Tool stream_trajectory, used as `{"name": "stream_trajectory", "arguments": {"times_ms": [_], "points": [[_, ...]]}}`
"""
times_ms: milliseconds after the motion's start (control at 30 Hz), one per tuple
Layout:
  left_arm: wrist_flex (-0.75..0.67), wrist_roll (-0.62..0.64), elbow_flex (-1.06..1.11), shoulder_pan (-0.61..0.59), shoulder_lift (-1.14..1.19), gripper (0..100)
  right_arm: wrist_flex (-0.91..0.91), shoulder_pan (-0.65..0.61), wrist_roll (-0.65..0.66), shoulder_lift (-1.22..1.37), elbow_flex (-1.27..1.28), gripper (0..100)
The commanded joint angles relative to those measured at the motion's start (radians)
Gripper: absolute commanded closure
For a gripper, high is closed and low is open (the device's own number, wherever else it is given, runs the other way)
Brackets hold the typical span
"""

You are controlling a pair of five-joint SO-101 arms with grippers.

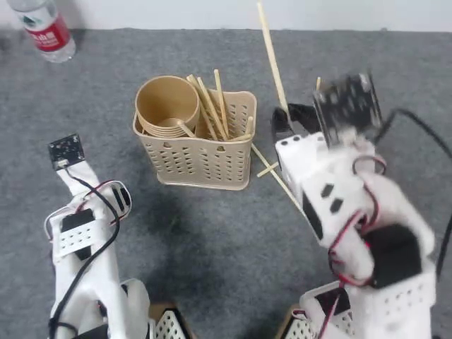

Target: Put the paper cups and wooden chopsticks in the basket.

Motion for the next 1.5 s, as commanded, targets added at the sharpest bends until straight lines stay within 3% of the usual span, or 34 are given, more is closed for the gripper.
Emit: {"name": "stream_trajectory", "arguments": {"times_ms": [0,67,167,367,600,967,1133,1467], "points": [[-0.018,0.0,-0.002,0.006,-0.008,81,-0.417,-0.012,0.051,-0.188,0.301,99.1],[-0.021,0.0,-0.002,0.008,-0.008,81,-0.604,-0.05,0.149,-0.211,0.413,99.1],[-0.023,0.0,-0.002,0.008,-0.008,81,-0.693,-0.143,0.247,-0.159,0.45,99.1],[-0.023,0.0,-0.004,0.008,-0.008,81,-0.773,-0.268,0.244,0.093,0.265,99.1],[-0.023,0.0,-0.004,0.008,-0.008,81,-0.786,-0.203,0.092,0.377,0.015,99.1],[-0.025,-0.002,-0.005,0.008,-0.008,81,-0.782,-0.159,0.051,0.475,0.069,98.0],[-0.025,-0.002,-0.005,0.008,-0.008,81,-0.667,-0.157,0.012,0.472,0.08,75.9],[-0.025,-0.002,-0.005,0.008,-0.008,81,-0.452,-0.127,-0.026,0.406,-0.051,79.7]]}}
